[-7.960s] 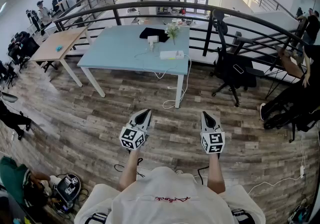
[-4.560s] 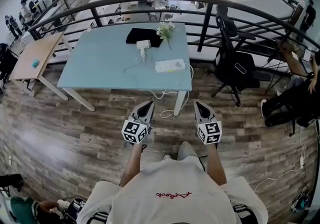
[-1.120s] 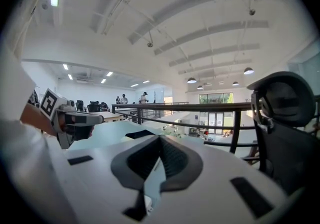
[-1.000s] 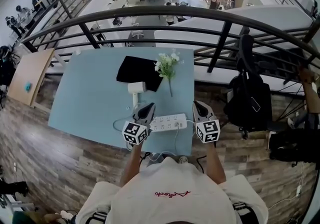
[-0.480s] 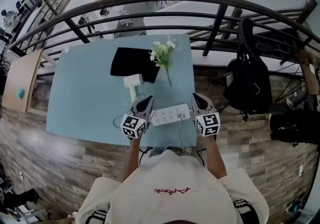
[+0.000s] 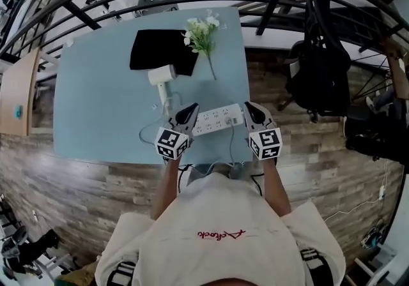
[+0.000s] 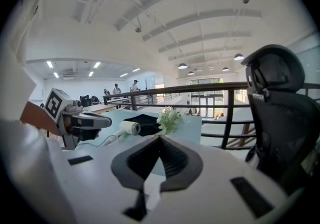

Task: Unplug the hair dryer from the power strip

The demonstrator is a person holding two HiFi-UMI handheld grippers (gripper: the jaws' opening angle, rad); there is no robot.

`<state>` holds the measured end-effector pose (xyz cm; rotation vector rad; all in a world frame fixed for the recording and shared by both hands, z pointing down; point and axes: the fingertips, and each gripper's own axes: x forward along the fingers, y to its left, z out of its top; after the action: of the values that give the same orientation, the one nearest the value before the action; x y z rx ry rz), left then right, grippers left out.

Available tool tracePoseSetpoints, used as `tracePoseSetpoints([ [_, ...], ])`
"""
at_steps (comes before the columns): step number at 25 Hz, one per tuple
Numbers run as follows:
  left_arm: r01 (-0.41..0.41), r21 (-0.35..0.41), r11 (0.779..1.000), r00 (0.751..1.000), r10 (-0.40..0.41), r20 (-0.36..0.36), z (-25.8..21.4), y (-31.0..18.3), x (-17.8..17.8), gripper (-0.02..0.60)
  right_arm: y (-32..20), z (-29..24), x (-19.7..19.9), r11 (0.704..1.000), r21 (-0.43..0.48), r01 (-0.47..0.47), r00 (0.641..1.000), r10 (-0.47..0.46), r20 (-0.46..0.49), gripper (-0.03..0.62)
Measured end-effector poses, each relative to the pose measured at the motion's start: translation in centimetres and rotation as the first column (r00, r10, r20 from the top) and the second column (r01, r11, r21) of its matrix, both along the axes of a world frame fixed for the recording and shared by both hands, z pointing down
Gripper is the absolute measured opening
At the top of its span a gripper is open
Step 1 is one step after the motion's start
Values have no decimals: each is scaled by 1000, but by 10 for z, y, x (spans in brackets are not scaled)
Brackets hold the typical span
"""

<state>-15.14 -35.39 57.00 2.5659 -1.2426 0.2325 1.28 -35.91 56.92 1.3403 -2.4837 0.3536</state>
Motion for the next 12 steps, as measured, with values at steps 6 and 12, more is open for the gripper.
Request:
tracePoseSetpoints([
  [6,-63,-40,997,996,66,68,27,11,14,9,8,18,0,999,-41,7,1000,-7,-10,17],
  [12,-119,-92,989,980,132,150,61,25,18,9,21,37,-8,996,-86,28,999,-29,-16,17],
])
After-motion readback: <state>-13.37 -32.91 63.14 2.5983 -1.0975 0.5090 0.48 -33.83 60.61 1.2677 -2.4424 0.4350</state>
